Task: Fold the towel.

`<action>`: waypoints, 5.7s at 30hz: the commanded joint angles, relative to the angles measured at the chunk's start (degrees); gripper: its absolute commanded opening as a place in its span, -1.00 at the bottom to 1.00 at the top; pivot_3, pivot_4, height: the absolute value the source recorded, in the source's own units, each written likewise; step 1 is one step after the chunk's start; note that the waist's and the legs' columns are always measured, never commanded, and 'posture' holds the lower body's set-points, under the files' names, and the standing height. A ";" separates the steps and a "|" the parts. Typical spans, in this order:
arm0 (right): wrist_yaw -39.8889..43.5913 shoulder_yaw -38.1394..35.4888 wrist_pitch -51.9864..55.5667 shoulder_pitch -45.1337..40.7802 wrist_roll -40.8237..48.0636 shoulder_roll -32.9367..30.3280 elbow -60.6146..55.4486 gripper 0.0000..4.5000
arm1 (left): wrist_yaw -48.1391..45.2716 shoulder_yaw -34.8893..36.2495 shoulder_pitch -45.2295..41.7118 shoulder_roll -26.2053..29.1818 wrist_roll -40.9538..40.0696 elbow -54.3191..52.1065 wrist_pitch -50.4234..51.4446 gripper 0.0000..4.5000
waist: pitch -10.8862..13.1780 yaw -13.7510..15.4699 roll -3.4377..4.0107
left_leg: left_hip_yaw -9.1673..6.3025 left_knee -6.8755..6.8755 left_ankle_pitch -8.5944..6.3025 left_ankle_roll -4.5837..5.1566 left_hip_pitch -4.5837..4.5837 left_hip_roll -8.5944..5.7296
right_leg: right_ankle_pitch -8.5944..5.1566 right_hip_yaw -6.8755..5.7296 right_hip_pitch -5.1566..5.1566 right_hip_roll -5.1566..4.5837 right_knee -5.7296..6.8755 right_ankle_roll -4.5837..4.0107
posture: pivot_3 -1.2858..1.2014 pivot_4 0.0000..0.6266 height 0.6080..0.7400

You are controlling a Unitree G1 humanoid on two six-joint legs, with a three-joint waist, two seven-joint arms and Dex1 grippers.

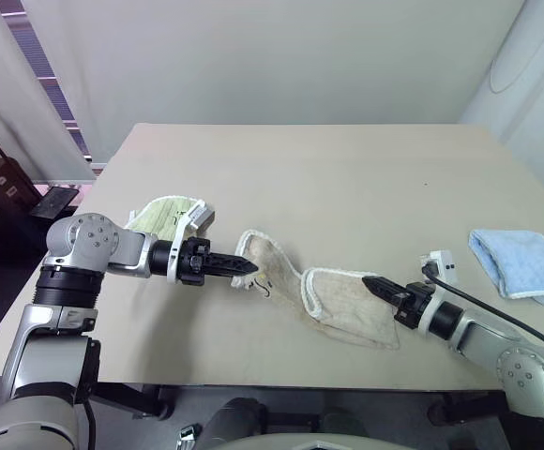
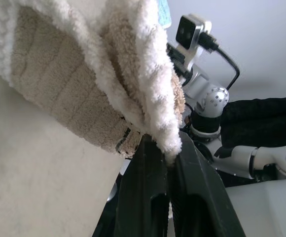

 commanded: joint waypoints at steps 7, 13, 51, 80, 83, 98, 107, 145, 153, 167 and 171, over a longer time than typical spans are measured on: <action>0.31 -3.87 -3.65 3.77 -0.65 -0.59 -4.83 -1.00 | -1.76 -7.35 -6.23 -8.04 1.61 -1.14 0.13 -0.99 | 0.02 -0.18 -0.03 | 0.00 0.00 0.00 0.00 -0.03 0.00 | 0.02 0.00 -0.03 0.00 -0.01 0.06 | 0.03 -1.00 1.00; 0.45 -10.42 -7.13 9.27 0.70 0.24 -5.87 -1.00 | -5.80 -13.81 -7.49 -12.83 7.66 0.33 -5.62 -0.99 | 0.04 0.17 -0.05 | 0.00 0.03 0.01 0.00 -0.05 0.01 | 0.01 0.01 -0.04 0.01 0.00 0.04 | 0.03 -1.00 1.00; -4.48 -10.70 -12.19 16.31 -1.71 5.32 -7.74 -1.00 | -16.84 -21.14 -6.78 -34.76 30.84 10.61 -29.85 0.57 | 0.05 -0.04 0.10 | -0.01 0.18 0.00 0.04 -0.04 0.00 | 0.08 -0.08 0.09 0.00 0.03 0.28 | 0.03 -1.00 1.00; 11.03 2.54 -10.92 4.24 3.54 -13.69 -8.91 -1.00 | -25.55 -20.81 6.40 -21.38 43.68 -2.75 -69.02 -0.98 | 0.03 0.18 -0.17 | 0.01 0.37 -0.02 0.12 0.03 -0.01 | 0.01 -0.09 0.28 -0.03 -0.05 0.12 | 0.03 -1.00 1.00; 13.15 6.19 -12.78 4.95 -1.29 -12.89 -5.62 -1.00 | -23.19 -21.50 6.56 -24.94 45.67 2.49 -70.89 -0.98 | 0.04 0.12 -0.18 | 0.00 0.45 -0.02 0.12 0.03 0.00 | 0.03 -0.11 0.28 -0.01 0.03 0.16 | 0.03 -1.00 1.00; 18.42 11.47 -17.36 7.79 -11.10 -9.53 2.84 -0.74 | -21.88 -21.85 6.55 -30.38 52.29 13.28 -79.19 -1.00 | -0.23 0.00 -0.29 | -0.09 0.83 -0.06 0.13 0.16 0.01 | 0.02 -0.21 0.60 0.06 0.15 0.16 | 0.03 -1.00 1.00; 19.70 -3.21 -1.68 2.45 3.96 -16.04 6.74 0.68 | -24.77 -16.26 6.61 -23.68 47.95 0.98 -75.69 -1.00 | -0.18 0.02 -0.13 | -0.08 0.88 -0.06 0.15 0.08 0.01 | 0.08 -0.21 0.51 0.06 0.17 0.26 | 0.03 -1.00 1.00; 29.41 19.23 23.32 -20.44 -4.28 -13.31 27.48 0.57 | -25.04 -10.44 17.63 -12.55 40.24 -14.10 -75.21 -1.00 | -0.29 -3.02 -0.06 | -0.01 0.82 -0.09 0.18 0.11 0.14 | 0.14 -0.21 0.32 0.07 0.22 0.15 | 0.03 -1.00 1.00; 28.28 12.74 26.46 -18.97 -1.80 -11.34 26.38 -0.72 | -24.67 -10.36 16.84 -12.63 40.21 -12.82 -75.58 -1.00 | -0.29 -2.80 -0.08 | -0.01 0.79 -0.09 0.18 0.10 0.14 | 0.15 -0.22 0.30 0.07 0.21 0.16 | 0.03 -1.00 1.00; -9.31 -33.23 13.93 -21.68 19.69 6.68 12.58 -0.99 | -23.86 -9.94 13.97 -13.57 40.53 -7.42 -74.90 -1.00 | -0.22 -1.33 0.21 | -0.02 0.65 -0.08 0.17 0.07 0.09 | 0.17 -0.19 0.22 0.05 0.24 0.20 | 0.03 -1.00 1.00; -17.90 -38.83 3.43 -23.36 20.47 8.32 15.90 -0.99 | -23.73 -10.17 13.16 -14.69 40.95 -5.55 -75.41 -1.00 | -0.24 -1.35 0.27 | 0.00 0.60 -0.07 0.18 0.07 0.05 | 0.18 -0.16 0.18 0.03 0.24 0.21 | 0.03 -1.00 1.00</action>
